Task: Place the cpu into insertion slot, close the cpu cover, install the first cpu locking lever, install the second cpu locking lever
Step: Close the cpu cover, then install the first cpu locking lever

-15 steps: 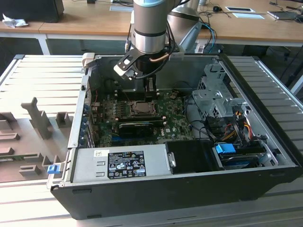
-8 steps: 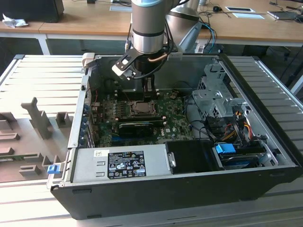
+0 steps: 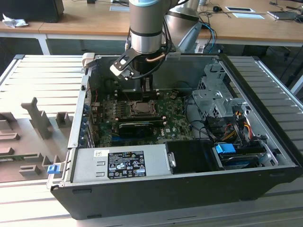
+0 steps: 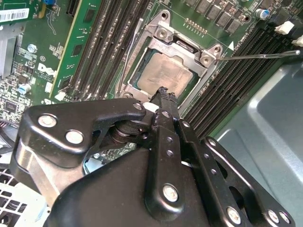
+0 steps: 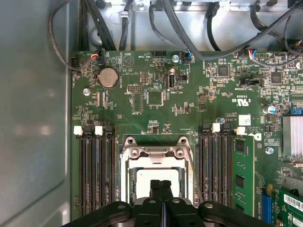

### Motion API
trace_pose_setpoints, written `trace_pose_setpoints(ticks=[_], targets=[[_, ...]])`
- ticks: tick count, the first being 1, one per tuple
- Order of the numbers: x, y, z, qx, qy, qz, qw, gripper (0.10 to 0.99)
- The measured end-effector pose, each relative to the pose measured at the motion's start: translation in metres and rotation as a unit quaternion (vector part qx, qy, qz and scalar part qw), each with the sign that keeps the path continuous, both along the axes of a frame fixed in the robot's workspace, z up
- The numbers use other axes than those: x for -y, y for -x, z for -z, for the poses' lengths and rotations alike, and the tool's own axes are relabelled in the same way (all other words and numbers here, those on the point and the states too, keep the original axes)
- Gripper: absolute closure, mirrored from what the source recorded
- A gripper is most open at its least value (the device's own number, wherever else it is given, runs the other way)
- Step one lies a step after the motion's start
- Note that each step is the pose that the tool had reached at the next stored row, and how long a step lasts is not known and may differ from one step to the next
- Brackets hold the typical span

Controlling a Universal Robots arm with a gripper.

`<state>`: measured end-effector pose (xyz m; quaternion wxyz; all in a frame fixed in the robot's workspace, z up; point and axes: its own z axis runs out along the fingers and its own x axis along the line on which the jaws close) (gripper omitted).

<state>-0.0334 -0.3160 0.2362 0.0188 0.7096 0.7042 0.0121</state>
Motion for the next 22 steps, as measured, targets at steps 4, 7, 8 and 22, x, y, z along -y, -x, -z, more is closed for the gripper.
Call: trace_pose_setpoints(ticks=[4,7,8,22], targets=[[0.0,0.0029,0.0,0.0,0.0,0.0,1.0,0.98],[0.0,0.004,0.0,0.0,0.0,0.0,1.0,0.98],[0.0,0.004,0.0,0.0,0.0,0.0,1.0,0.98],[0.0,0.0041,-0.0092,0.0,-0.0001,0.0,1.0,0.98]])
